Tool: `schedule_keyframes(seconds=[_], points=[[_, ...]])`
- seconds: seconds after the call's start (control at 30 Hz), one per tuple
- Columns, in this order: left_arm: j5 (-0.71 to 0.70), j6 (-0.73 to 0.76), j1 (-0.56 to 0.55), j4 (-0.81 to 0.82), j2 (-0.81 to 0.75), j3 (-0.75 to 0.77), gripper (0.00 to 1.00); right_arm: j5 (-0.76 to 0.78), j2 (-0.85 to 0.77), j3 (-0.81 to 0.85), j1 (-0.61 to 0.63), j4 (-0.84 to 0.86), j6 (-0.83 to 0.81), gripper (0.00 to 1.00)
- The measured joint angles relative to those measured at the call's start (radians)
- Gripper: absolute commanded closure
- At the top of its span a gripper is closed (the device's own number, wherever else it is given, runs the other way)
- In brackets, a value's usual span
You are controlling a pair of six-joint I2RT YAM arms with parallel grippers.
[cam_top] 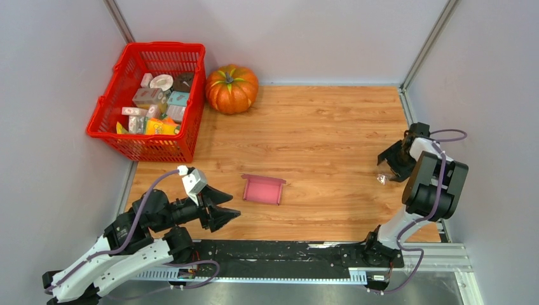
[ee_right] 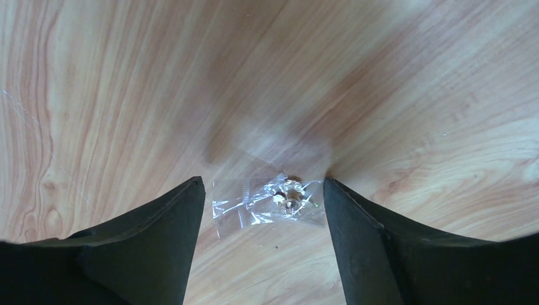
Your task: Fold the paper box
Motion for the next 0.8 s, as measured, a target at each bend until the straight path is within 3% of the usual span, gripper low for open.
schedule_keyframes(seconds=[0.17,0.2,0.23,0.3,0.6,0.8], points=[[0.011,0.0,0.0,0.0,0.0,-0.004,0.31,0.074,0.025,0.023,0.055,-0.019,0.005,0.3],[0.014,0.001,0.0,0.0,0.0,-0.005,0.31,0.091,0.027,0.025,0.065,-0.021,0.005,0.33],[0.015,0.001,0.0,0.0,0.0,-0.005,0.31,0.104,0.029,0.025,0.071,-0.023,0.005,0.41],[0.018,0.002,0.0,0.0,0.0,-0.006,0.31,0.13,0.029,0.024,0.079,-0.029,0.004,0.45],[0.029,0.003,0.0,0.001,0.01,-0.007,0.32,0.164,0.026,0.026,0.098,-0.044,-0.006,0.54],[0.008,0.003,0.0,-0.001,0.049,-0.006,0.32,0.117,-0.04,-0.029,0.185,-0.067,0.0,0.55]])
